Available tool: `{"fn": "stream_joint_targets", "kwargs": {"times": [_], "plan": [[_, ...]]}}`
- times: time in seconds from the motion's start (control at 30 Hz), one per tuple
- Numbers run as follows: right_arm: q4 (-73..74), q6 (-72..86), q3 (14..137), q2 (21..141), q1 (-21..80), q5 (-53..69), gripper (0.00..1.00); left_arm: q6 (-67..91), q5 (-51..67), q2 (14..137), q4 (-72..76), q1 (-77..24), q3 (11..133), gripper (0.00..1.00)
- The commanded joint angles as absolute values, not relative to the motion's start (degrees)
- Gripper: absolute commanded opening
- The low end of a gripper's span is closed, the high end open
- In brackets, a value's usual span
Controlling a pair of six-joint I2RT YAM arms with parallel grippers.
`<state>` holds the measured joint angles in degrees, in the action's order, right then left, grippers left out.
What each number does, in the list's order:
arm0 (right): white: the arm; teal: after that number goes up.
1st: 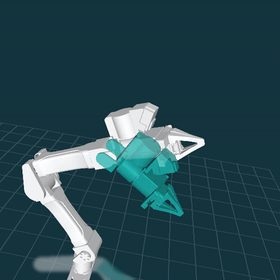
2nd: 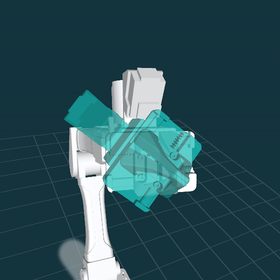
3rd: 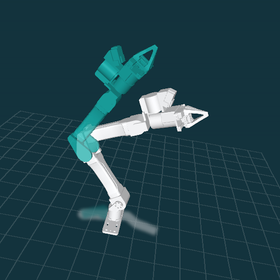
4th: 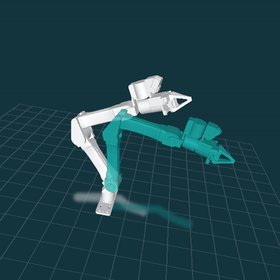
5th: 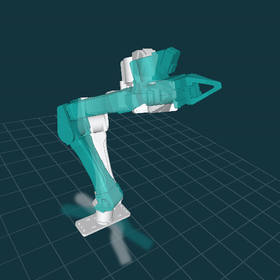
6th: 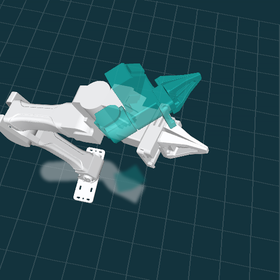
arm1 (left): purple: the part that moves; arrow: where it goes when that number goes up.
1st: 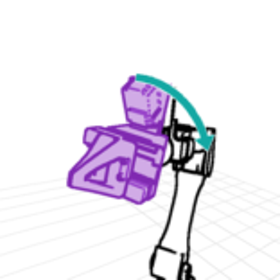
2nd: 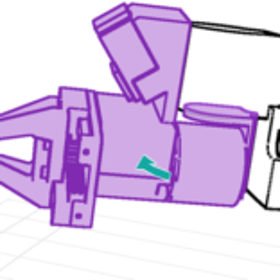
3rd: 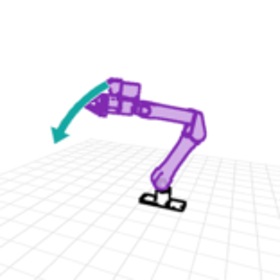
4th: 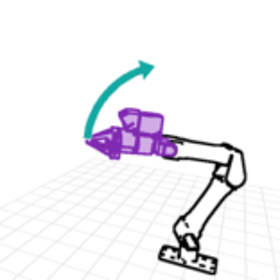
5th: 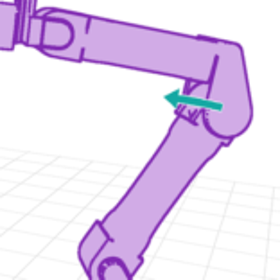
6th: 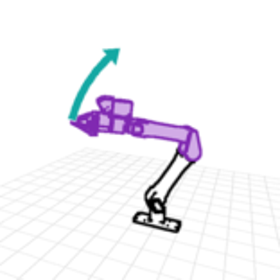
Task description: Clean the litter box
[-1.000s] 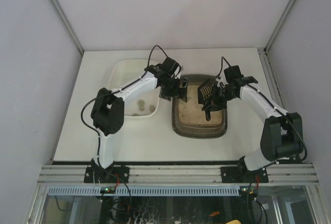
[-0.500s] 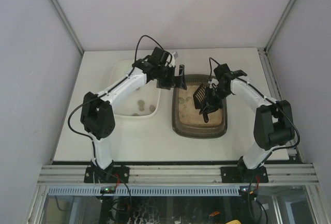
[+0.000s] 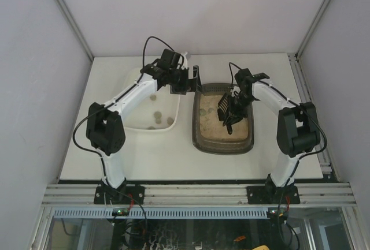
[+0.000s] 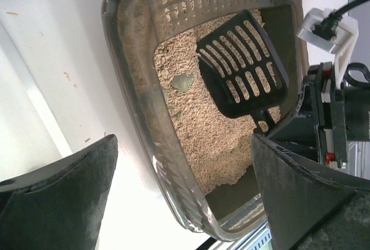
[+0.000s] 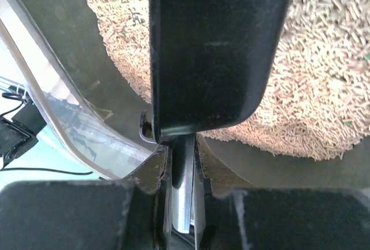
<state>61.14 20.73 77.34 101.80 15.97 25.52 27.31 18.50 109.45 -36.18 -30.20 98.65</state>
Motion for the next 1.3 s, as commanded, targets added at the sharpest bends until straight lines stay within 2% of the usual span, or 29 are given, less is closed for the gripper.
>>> {"fn": "stream_joint_targets", "kwargs": {"times": [0.0, 0.4, 0.87, 1.27], "plan": [[61.0, 20.13, 81.61, 104.51, 18.07, 25.87, 0.0, 25.03, 19.19, 102.42, -34.03, -28.28, 95.67, 1.0], [59.64, 19.7, 84.25, 110.96, 20.34, 32.8, 0.0, 22.51, 23.77, 92.9, -34.87, -16.14, 87.03, 1.0], [48.12, 23.43, 79.89, 114.49, 18.18, 49.0, 0.0, 17.17, 23.64, 82.68, -38.23, -4.86, 78.6, 1.0], [40.65, 26.73, 67.8, 105.01, 12.0, 49.77, 0.0, 14.93, 25.61, 79.8, -39.78, 1.68, 73.28, 0.99]]}}
